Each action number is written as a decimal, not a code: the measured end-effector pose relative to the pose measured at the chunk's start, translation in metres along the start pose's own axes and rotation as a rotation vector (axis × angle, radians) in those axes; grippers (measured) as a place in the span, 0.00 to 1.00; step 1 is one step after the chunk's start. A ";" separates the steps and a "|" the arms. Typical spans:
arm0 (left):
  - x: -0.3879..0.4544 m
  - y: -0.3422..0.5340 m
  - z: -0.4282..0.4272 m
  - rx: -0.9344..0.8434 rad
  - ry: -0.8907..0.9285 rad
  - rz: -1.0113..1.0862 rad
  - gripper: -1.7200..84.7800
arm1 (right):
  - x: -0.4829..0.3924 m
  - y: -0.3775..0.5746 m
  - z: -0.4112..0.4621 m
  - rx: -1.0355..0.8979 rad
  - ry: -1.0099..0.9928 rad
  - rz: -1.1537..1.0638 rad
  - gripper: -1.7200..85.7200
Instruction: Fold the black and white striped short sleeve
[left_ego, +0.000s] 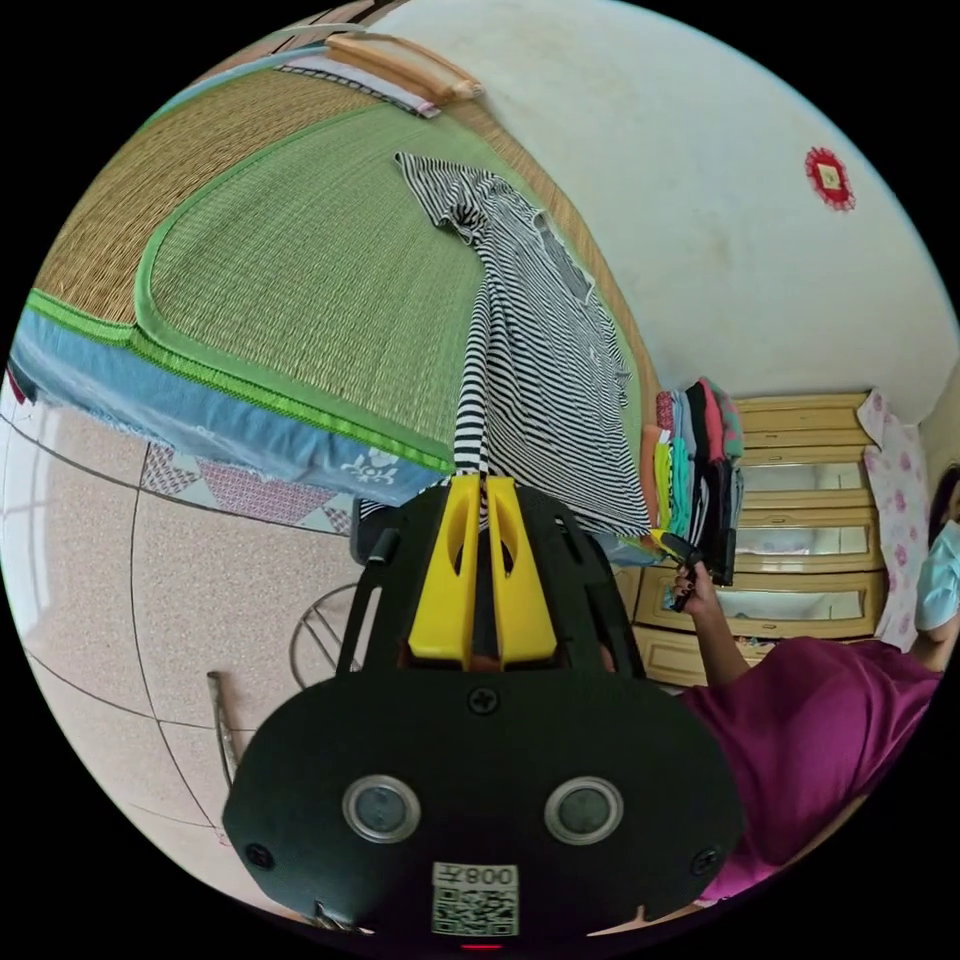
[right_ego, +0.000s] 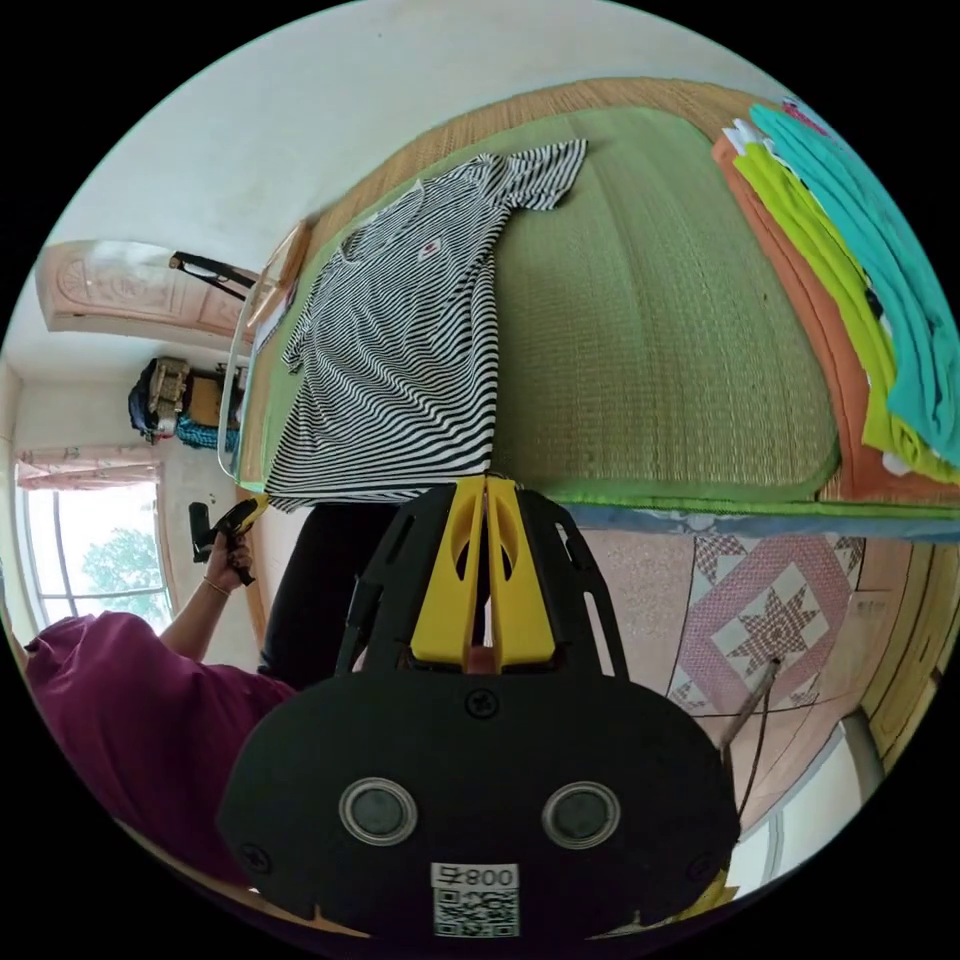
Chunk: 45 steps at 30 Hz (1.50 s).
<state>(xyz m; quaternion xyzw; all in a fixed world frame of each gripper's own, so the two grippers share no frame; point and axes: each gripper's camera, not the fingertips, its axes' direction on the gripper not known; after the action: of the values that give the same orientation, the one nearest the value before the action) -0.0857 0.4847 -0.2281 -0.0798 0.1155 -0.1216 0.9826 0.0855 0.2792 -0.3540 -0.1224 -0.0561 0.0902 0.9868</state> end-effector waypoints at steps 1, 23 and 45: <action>-0.005 0.001 0.003 0.007 0.035 -0.013 0.03 | 0.010 0.000 0.001 0.018 -0.035 0.024 0.02; -0.031 -0.037 0.053 -0.086 0.010 -0.043 0.09 | 0.057 0.004 0.067 0.015 0.045 -0.033 0.10; -0.032 -0.111 0.018 0.042 0.112 -0.057 0.05 | 0.130 -0.039 0.075 -0.094 -0.147 0.054 0.02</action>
<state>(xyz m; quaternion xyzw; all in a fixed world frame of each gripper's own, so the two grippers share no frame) -0.1355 0.3892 -0.1836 -0.0553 0.1656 -0.1560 0.9722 0.2087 0.2846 -0.2605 -0.1630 -0.1292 0.1230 0.9704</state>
